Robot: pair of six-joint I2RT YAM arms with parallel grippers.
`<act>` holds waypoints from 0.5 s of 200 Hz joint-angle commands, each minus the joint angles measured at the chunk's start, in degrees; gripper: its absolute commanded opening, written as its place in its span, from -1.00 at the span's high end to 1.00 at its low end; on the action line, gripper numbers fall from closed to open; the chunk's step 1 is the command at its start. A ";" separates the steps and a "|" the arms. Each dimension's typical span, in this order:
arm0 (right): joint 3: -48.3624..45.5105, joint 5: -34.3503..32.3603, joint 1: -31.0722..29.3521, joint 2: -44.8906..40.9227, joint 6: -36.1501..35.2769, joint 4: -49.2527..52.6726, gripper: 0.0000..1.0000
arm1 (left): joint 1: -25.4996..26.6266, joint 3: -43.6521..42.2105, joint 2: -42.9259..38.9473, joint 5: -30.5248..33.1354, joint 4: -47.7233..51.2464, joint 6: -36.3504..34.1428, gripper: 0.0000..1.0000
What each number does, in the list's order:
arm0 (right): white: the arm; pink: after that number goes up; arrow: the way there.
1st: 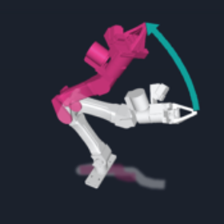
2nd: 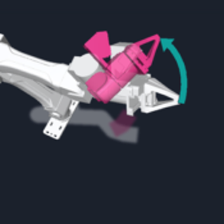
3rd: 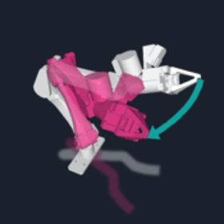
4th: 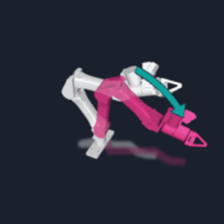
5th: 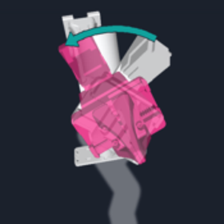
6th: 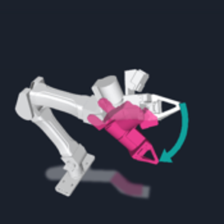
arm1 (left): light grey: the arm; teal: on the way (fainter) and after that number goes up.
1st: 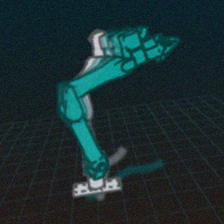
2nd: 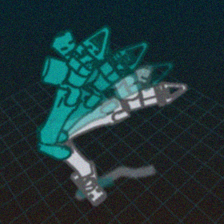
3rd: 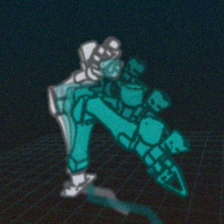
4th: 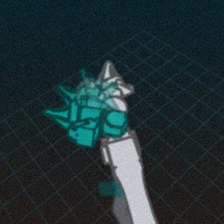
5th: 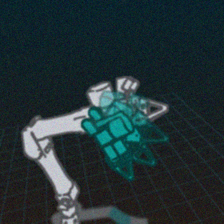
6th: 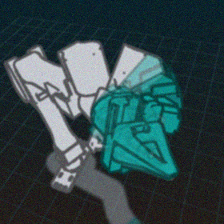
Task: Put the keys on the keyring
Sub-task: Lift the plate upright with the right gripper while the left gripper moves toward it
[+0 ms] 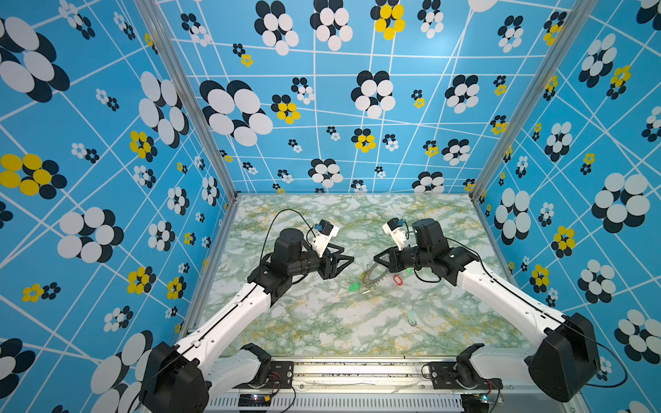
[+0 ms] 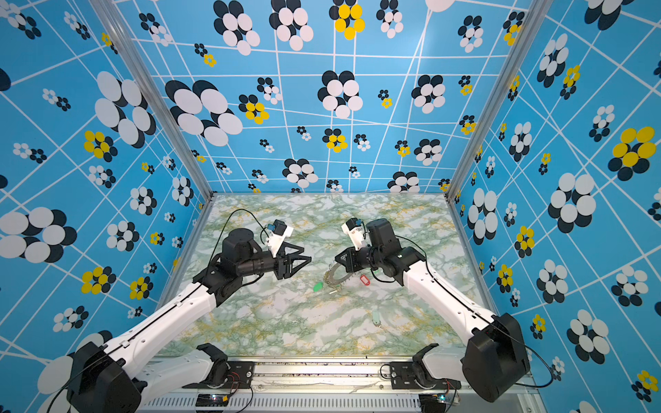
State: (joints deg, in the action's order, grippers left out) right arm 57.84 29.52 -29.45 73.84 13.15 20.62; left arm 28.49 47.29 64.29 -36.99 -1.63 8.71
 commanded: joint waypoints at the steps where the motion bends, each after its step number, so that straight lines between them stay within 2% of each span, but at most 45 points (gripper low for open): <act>1: 0.74 -0.10 -0.26 -2.99 -7.53 4.16 1.00 | 0.36 2.90 1.23 -3.40 2.36 -2.18 -0.16; 50: -2.09 5.11 -0.26 -9.41 -7.28 -4.66 1.00 | 1.99 8.36 6.20 -11.71 4.32 -4.61 0.04; 93: -1.85 11.19 -0.28 -10.96 -4.99 -10.18 1.00 | 3.60 11.42 8.68 -14.26 4.62 -5.63 0.11; 100: -1.79 12.00 -0.26 -11.28 -4.56 -11.11 1.00 | 3.72 11.72 8.77 -14.33 4.56 -5.55 0.21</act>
State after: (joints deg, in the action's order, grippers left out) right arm 56.05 35.97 -29.50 64.18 7.22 16.27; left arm 31.62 56.58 72.38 -48.03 2.31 4.56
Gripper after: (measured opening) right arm 0.044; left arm 0.428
